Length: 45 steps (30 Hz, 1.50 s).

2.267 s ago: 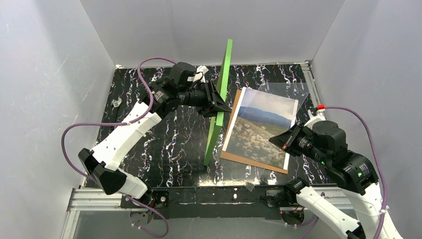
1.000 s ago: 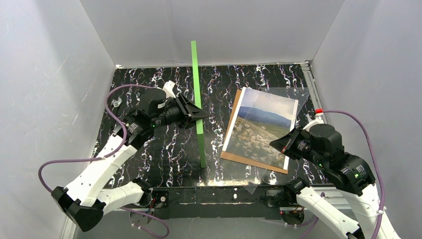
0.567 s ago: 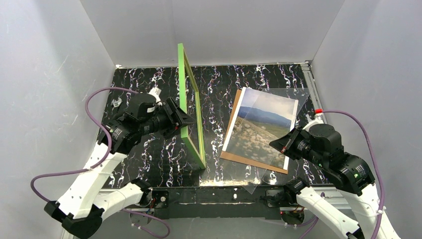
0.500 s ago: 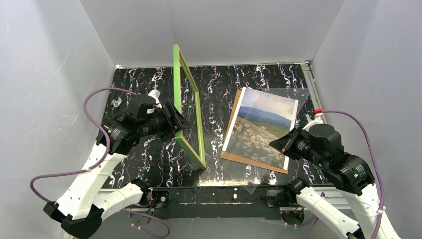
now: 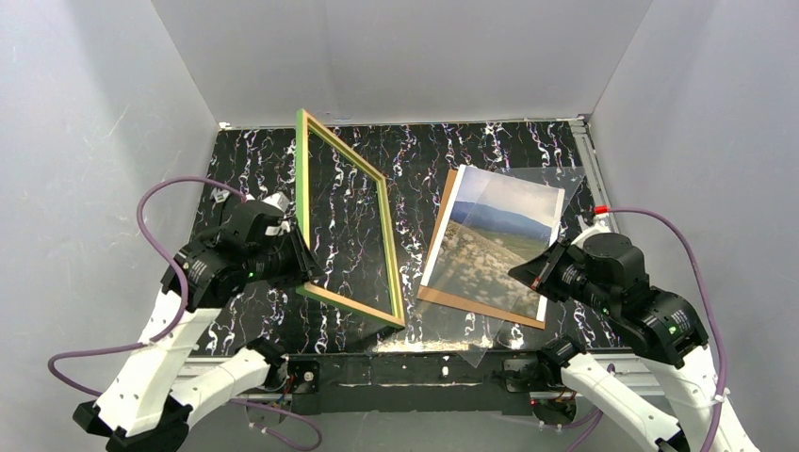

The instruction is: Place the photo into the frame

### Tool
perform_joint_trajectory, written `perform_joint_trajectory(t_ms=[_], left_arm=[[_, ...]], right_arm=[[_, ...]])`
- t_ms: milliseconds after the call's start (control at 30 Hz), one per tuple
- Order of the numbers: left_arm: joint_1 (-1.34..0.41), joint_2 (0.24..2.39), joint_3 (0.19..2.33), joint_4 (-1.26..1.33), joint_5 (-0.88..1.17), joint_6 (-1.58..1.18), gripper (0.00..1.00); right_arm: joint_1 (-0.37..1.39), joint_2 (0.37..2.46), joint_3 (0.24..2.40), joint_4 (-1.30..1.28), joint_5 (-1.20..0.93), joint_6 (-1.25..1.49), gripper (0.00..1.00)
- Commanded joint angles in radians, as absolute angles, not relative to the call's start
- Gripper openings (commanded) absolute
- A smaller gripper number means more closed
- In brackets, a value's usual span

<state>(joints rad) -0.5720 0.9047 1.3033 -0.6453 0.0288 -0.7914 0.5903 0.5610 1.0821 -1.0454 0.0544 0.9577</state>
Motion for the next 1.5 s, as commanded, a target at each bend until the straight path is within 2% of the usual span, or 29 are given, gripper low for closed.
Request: perform_joint_trajectory(t_ms=[0, 200, 600, 1200, 1467], left_arm=[[-0.569, 0.864, 1.214, -0.792, -0.045, -0.689, 0.00], [-0.569, 0.828, 1.050, -0.744, -0.054, -0.581, 0.00], [-0.568, 0.917, 0.920, -0.679, -0.029, -0.462, 0.00], [-0.563, 1.045, 0.693, -0.360, -0.035, -0.706, 0.00], [-0.561, 1.196, 0.695, -0.333, -0.001, -0.566, 0.00]], right_arm=[[0.590, 0.572, 1.132, -0.996, 0.049, 0.955, 0.01], [0.590, 0.585, 1.218, -1.031, 0.030, 0.952, 0.01], [0.590, 0.567, 1.341, -1.035, 0.023, 0.981, 0.01], [0.592, 0.552, 1.248, -1.019, 0.007, 0.990, 0.01], [0.591, 0.545, 1.224, -1.029, 0.019, 0.991, 0.01]])
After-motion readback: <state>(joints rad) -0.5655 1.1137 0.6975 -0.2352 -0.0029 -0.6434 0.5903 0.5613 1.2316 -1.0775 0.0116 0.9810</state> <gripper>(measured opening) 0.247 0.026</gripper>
